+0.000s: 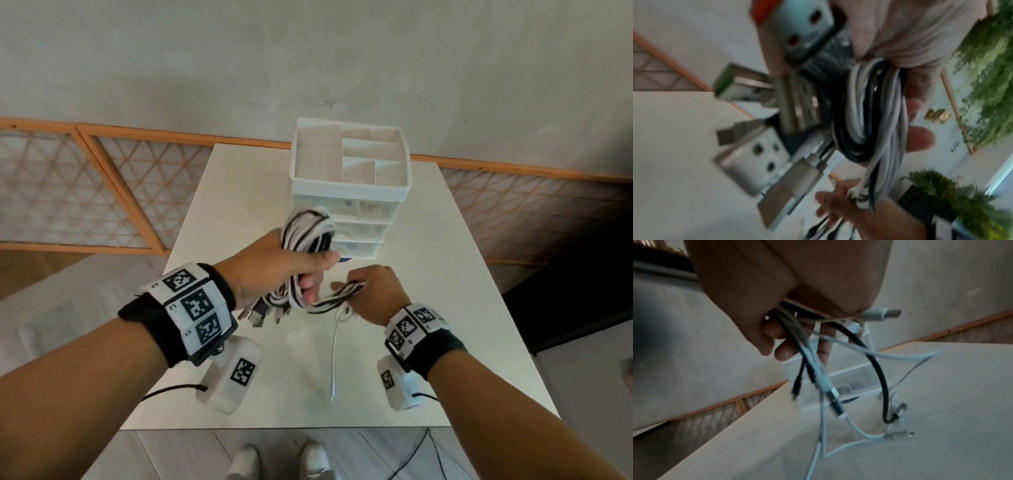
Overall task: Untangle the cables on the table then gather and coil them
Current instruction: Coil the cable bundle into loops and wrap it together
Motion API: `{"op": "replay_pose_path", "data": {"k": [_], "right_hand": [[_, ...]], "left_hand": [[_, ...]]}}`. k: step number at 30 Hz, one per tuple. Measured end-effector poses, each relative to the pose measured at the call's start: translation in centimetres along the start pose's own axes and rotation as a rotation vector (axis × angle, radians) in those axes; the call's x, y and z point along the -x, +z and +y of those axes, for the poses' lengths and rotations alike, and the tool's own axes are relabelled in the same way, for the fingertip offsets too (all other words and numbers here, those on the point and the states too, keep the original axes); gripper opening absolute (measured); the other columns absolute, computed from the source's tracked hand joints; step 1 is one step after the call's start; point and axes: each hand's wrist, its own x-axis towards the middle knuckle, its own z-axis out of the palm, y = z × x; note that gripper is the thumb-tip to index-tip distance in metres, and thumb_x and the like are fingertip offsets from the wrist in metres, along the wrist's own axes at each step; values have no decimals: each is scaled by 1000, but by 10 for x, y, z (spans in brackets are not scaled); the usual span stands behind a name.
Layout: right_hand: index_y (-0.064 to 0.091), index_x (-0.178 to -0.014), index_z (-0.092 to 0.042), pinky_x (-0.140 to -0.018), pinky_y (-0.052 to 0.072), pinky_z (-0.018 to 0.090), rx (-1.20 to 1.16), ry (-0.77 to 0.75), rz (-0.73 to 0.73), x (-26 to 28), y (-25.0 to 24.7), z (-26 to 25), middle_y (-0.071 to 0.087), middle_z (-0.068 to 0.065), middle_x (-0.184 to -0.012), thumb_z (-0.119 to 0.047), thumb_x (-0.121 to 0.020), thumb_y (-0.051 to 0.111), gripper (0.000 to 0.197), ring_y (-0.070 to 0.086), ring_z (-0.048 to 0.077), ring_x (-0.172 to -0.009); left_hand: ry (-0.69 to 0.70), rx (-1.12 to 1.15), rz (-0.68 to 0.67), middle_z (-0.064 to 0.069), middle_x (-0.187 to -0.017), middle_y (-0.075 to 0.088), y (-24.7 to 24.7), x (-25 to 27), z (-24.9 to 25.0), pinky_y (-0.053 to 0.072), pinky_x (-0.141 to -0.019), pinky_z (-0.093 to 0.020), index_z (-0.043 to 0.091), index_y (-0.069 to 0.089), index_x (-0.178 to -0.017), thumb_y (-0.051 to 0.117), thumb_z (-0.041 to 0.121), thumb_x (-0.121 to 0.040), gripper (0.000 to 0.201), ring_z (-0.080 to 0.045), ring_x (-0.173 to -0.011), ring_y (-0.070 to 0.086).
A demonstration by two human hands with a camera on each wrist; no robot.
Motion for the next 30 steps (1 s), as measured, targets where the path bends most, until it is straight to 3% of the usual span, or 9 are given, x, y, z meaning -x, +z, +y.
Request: {"op": "replay_pose_path", "data": {"k": [2,6,9,16,19,22,26,28,30], "right_hand": [[45,-49,-18,-61,39,29,95,39,70,-2,-9,2,45,-3,-47,-34,-84,69,46,48,28,-61],[50,-57,-20,-60,41,28,193,115,105,0,-26,-16,55,1,-62,-27,-76,60,23,55,27,-66],[59,-66,-19,-61,44,29,211,91,120,2,-33,-32,58,0,-64,-26,-74,59,11,58,27,-67],[36,-49,-19,-49,27,25,-66,16,181,2,-36,-39,41,-3,-48,-5,-71,61,35,35,17,-49],[42,-53,-17,-49,30,26,-203,-86,210,4,-36,-39,41,-6,-48,-8,-76,68,36,35,13,-48],[60,-75,-15,-53,41,22,-339,-188,111,9,-42,-34,56,-7,-61,-20,-86,72,17,48,6,-54],[63,-95,-19,-69,49,23,-413,-224,-12,13,-42,-14,70,-8,-86,-37,-102,46,26,61,10,-76],[62,-96,-14,-69,47,16,-385,-235,2,15,-36,-13,69,-8,-86,-30,-106,42,28,60,6,-76],[60,-97,-10,-63,43,10,-398,-247,80,17,-27,-20,66,-8,-81,-23,-107,42,24,57,3,-68]], "left_hand": [[-116,-54,2,-5,-53,47,4,0,-7,55,-79,-47,6,56,-77,70,25,-91,27,-23,-51,56],[-217,-279,55,2,-51,57,20,-7,-12,49,-64,-29,15,57,-71,75,34,-84,29,-19,-52,59],[-262,-335,74,-3,-54,62,32,-14,-15,46,-55,-29,15,61,-78,80,31,-77,25,-20,-49,56],[-206,-373,330,-1,-53,64,39,-21,-19,39,-41,-18,14,64,-64,77,25,-71,19,-12,-42,55],[-135,-457,355,-4,-62,67,34,-20,-15,45,-47,-20,11,66,-71,70,21,-78,13,-16,-54,60],[-92,-453,380,-1,-66,67,22,-18,-15,46,-56,-25,17,69,-76,66,17,-80,4,-21,-62,62],[-65,-313,505,-6,-74,75,4,-17,-19,59,-64,-40,11,68,-85,60,10,-82,8,-33,-73,70],[-63,-265,481,-6,-74,75,5,-16,-20,60,-71,-45,11,67,-86,63,23,-88,12,-32,-74,72],[-75,-190,454,-10,-74,75,11,-15,-19,60,-69,-41,10,67,-84,68,48,-86,38,-27,-63,69]]}}
